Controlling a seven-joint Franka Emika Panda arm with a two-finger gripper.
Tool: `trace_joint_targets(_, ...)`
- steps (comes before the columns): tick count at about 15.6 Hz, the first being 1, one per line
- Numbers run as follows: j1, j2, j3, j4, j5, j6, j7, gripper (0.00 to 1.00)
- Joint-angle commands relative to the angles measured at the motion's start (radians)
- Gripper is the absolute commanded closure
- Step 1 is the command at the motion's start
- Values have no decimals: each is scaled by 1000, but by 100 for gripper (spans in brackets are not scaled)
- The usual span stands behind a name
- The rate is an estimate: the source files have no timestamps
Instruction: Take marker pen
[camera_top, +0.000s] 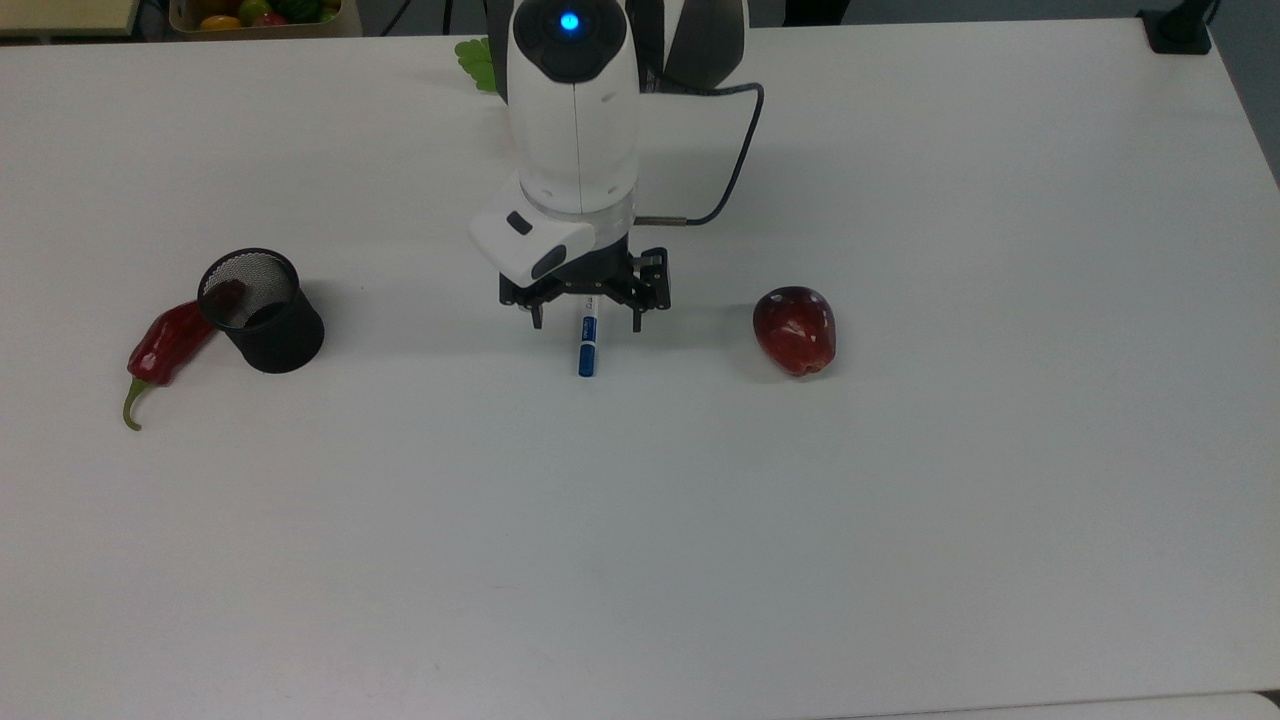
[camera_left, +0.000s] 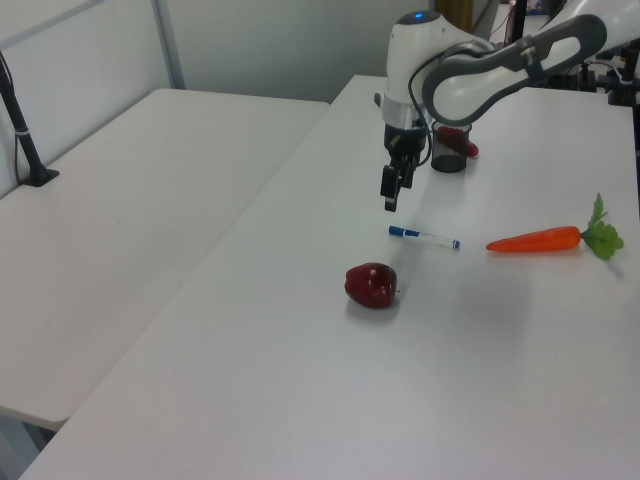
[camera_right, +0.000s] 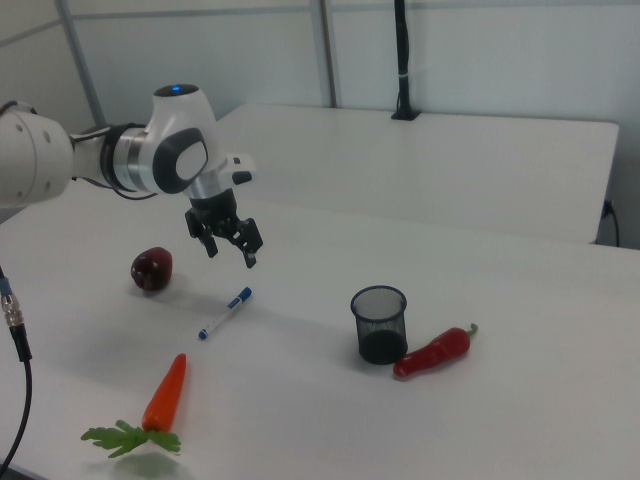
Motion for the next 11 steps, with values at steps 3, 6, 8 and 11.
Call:
trace_joint_targets(3,13,-199,-12,-15,-62,-243,-5,0)
trace_joint_targets(6,4,-299,-13,-17,-70,-373,-15,0)
trace_joint_targets(8,0,-354,-13,-20,-81,-445,-31,0)
trace_joint_targets(11,-33,-412,-10,-21,-81,-518,-90,0)
